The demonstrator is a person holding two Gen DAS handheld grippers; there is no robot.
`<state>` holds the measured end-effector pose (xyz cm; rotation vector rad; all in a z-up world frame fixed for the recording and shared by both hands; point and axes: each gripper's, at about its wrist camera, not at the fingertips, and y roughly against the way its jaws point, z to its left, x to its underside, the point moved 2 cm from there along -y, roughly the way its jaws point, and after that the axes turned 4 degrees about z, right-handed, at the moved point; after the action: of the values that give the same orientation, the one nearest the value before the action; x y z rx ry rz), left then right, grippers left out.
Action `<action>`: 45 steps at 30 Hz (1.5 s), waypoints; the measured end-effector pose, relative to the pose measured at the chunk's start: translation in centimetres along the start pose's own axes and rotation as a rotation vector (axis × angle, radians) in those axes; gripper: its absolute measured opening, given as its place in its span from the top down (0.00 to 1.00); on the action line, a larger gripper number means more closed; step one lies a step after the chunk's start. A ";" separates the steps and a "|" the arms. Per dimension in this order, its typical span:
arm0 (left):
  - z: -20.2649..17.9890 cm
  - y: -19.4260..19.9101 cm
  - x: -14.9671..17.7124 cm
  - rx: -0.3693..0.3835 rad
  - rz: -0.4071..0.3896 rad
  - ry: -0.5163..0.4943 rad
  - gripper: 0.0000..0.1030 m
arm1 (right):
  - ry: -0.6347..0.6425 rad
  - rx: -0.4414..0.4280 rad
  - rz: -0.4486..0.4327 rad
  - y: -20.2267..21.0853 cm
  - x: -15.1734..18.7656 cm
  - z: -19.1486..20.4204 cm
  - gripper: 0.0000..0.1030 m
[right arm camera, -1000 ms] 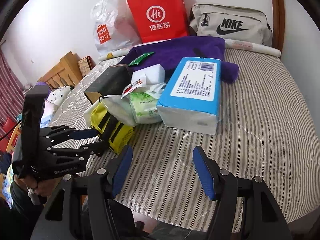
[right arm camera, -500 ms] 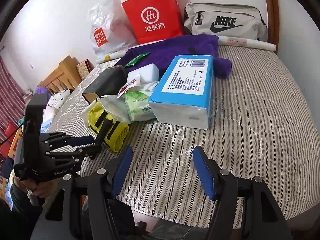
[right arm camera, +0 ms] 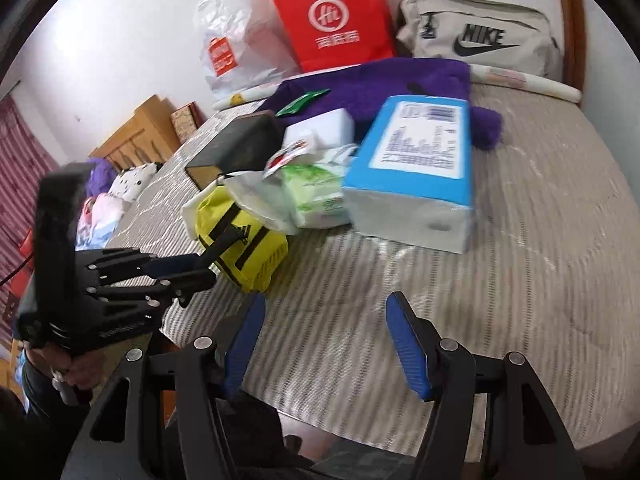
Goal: Organize soft objects
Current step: 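Grasp the black strap with the left gripper while the right gripper grasps the yellow adidas pouch, then lift the black strap with the left gripper while the right gripper lifts the yellow pouch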
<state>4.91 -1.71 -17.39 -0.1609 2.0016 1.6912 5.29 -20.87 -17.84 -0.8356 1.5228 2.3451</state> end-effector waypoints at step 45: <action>10.2 2.2 2.0 0.201 -0.086 0.243 0.75 | 0.041 -0.029 0.045 -1.0 0.7 2.3 0.87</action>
<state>5.39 8.91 -17.28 -0.3923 2.2925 1.4647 4.41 -18.43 -18.29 -0.8709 1.5430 2.4010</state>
